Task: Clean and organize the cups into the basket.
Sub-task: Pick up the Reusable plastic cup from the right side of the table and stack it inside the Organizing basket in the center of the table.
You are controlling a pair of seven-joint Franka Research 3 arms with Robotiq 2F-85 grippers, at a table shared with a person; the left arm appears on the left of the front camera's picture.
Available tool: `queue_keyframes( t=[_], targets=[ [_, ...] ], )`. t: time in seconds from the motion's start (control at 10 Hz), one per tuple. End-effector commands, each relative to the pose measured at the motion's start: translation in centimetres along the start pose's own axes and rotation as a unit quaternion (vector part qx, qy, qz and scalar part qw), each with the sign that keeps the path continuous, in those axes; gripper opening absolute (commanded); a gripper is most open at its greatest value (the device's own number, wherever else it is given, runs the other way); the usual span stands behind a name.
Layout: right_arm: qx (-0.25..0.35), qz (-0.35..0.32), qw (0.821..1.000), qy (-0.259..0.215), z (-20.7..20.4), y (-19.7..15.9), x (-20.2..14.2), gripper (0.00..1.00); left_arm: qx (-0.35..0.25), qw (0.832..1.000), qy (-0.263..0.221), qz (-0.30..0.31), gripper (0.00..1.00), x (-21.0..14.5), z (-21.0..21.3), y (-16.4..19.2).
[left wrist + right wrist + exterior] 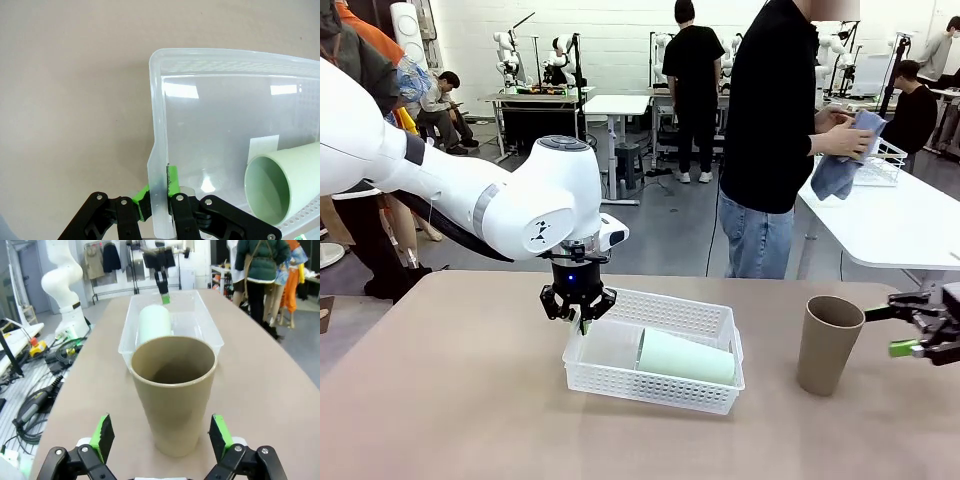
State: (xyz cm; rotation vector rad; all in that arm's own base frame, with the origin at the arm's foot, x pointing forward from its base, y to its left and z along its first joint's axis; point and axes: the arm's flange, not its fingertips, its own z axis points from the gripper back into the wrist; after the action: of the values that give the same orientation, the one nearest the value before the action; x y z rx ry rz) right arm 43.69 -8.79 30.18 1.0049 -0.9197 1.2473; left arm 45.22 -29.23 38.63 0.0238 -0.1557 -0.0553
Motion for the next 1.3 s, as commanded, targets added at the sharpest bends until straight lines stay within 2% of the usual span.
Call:
queue_keyframes(
  t=[0.0,0.5,1.2],
  targets=[
    [0.005,-0.014,1.0,0.02,-2.6,-1.6,-1.4,1.0,0.001,1.0,0.0,0.0,0.0,0.0,0.1,0.0],
    [0.012,-0.019,0.999,0.028,-3.4,-2.5,-2.4,1.0,0.001,1.0,0.0,0.0,0.0,0.0,0.1,0.0],
    [0.057,-0.027,0.997,0.052,-8.2,-3.7,-2.9,1.0,0.001,1.0,0.0,0.0,0.0,0.0,0.1,0.0]
  ],
)
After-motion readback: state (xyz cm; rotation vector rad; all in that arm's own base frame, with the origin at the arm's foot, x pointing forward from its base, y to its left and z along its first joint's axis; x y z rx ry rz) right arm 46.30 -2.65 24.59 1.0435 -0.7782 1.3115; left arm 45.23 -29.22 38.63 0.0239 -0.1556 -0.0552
